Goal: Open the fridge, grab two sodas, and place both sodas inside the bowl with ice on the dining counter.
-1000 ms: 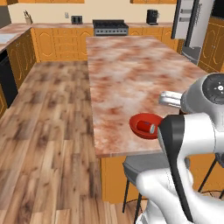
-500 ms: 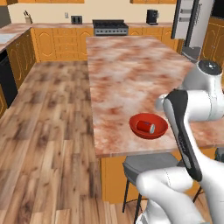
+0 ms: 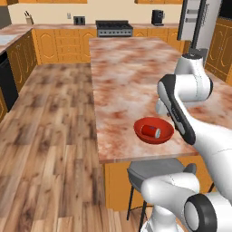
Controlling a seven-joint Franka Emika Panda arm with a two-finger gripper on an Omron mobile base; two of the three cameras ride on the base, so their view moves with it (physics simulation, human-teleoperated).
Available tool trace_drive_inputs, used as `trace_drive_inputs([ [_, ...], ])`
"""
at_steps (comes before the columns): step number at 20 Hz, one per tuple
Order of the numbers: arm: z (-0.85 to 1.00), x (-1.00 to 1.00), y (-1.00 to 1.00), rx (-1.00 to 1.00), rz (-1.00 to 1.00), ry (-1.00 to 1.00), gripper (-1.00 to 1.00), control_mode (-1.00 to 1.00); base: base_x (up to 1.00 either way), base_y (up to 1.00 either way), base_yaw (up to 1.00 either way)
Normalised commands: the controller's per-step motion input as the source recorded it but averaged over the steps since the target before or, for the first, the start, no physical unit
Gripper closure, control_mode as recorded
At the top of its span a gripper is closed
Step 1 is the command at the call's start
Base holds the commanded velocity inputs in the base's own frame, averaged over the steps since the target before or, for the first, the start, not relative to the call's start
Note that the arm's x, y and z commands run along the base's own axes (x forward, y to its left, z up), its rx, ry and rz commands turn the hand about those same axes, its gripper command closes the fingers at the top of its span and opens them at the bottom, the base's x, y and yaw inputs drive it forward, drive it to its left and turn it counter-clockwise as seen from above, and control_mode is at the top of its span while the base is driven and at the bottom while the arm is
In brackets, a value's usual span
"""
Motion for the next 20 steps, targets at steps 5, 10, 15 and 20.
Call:
trace_drive_inputs([
  [5,-0.35,0.44,-0.40,-0.01,0.06,0.12,1.00,-1.00,0.00,0.00,0.00],
  [10,-0.27,0.55,-0.34,0.00,0.12,0.09,1.00,-1.00,0.00,0.00,0.00],
  [15,-0.23,0.72,-0.06,0.00,0.10,0.08,1.00,-1.00,0.00,0.00,0.00],
  [20,-0.39,0.59,-0.01,0.00,0.08,0.07,1.00,-1.00,0.00,0.00,0.00],
])
